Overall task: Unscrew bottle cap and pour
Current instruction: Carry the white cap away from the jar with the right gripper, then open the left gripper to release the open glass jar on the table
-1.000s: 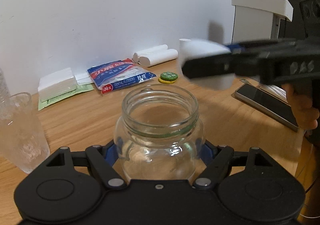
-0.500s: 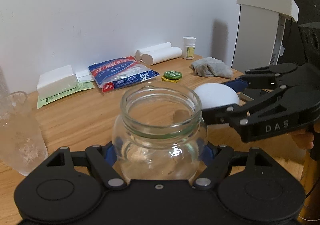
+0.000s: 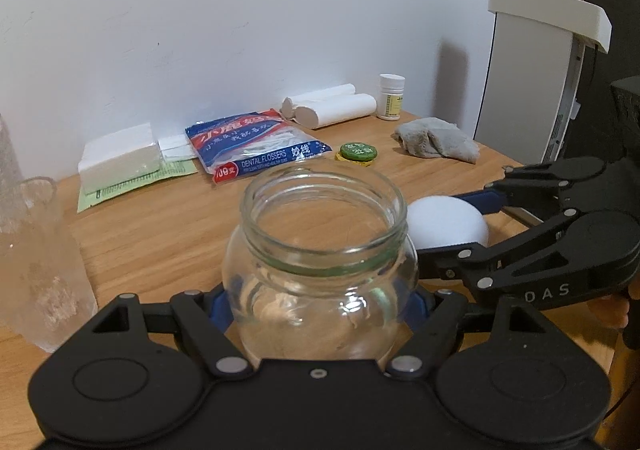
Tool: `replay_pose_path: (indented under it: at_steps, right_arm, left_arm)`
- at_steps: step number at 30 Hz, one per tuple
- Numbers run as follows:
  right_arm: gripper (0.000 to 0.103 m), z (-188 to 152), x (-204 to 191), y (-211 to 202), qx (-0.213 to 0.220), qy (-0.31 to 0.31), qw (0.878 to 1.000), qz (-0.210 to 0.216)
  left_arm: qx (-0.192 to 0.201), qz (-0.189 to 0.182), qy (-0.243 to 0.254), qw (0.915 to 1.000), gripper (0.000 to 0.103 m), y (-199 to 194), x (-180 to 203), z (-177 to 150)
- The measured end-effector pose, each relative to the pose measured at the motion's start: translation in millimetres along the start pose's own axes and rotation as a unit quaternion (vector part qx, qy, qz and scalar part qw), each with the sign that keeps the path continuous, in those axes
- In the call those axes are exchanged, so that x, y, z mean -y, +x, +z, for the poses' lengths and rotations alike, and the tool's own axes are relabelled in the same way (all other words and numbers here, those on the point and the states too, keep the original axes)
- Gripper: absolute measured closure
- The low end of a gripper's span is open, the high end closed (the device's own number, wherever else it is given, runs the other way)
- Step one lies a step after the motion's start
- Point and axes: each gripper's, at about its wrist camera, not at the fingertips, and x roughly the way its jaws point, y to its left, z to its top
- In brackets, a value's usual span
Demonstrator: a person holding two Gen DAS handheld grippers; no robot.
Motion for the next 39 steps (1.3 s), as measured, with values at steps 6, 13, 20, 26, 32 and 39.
replay_pose_path:
  at_steps: [6,13,20,26,32,39]
  right_arm:
    - [0.034,-3.6,2.6,1.0,0.003,0.010,1.000,0.007]
    - [0.017,-4.6,1.4,3.0,0.001,0.018,1.000,-0.003]
    - [0.009,-5.1,5.1,0.7,0.011,0.036,0.999,-0.019]
    - [0.009,-6.3,0.3,-0.9,0.016,0.030,0.999,-0.028]
    - [0.009,-4.6,-0.4,-8.2,0.024,0.032,0.998,-0.038]
    - [0.009,-5.3,-2.4,-15.4,0.027,0.034,0.998,-0.048]
  left_arm:
    - [-0.001,0.004,0.002,1.0000,0.024,-0.1,-0.7,-0.4]
    - [0.005,0.014,0.008,0.9999,0.011,-4.5,2.1,0.9]
    - [0.002,0.042,0.001,0.9991,0.001,-6.4,-0.4,2.3]
    - [-0.011,0.042,-0.023,0.9988,0.001,-8.4,-3.9,1.2]
    - [-0.018,0.045,-0.033,0.9983,0.000,-8.1,-7.7,1.2]
    - [-0.020,0.048,-0.036,0.9980,0.001,-10.5,-8.9,-0.7]
